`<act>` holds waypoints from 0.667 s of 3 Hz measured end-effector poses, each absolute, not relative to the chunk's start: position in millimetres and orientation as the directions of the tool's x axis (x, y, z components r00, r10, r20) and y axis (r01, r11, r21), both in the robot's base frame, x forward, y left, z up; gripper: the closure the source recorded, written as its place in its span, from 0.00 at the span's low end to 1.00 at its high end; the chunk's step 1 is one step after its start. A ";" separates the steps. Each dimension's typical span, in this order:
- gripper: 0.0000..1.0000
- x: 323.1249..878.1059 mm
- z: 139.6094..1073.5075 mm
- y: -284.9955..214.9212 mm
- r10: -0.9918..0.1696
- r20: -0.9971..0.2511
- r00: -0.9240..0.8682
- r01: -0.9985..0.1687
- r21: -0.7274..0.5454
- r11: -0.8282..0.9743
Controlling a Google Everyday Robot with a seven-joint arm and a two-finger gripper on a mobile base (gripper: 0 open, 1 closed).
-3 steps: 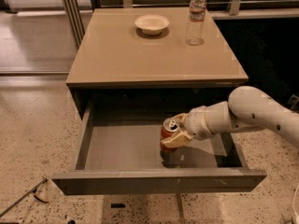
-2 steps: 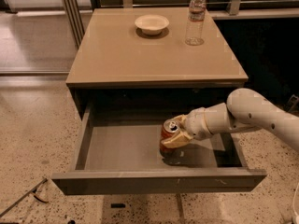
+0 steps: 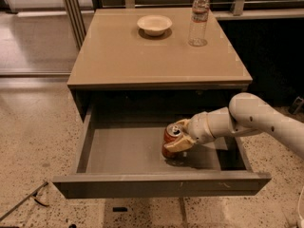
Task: Place coke can into top drawer
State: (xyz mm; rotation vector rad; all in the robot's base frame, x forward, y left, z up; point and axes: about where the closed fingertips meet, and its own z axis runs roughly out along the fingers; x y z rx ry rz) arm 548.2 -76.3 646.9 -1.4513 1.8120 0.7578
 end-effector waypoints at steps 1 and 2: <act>0.81 548.2 646.9 -76.3 -0.579 -0.803 -0.142 -0.978 0.024 0.207; 0.58 548.2 646.9 -76.3 -0.579 -0.803 -0.142 -0.978 0.024 0.206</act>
Offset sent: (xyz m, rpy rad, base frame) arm 0.0000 0.0000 0.0000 0.0000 0.0000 0.0000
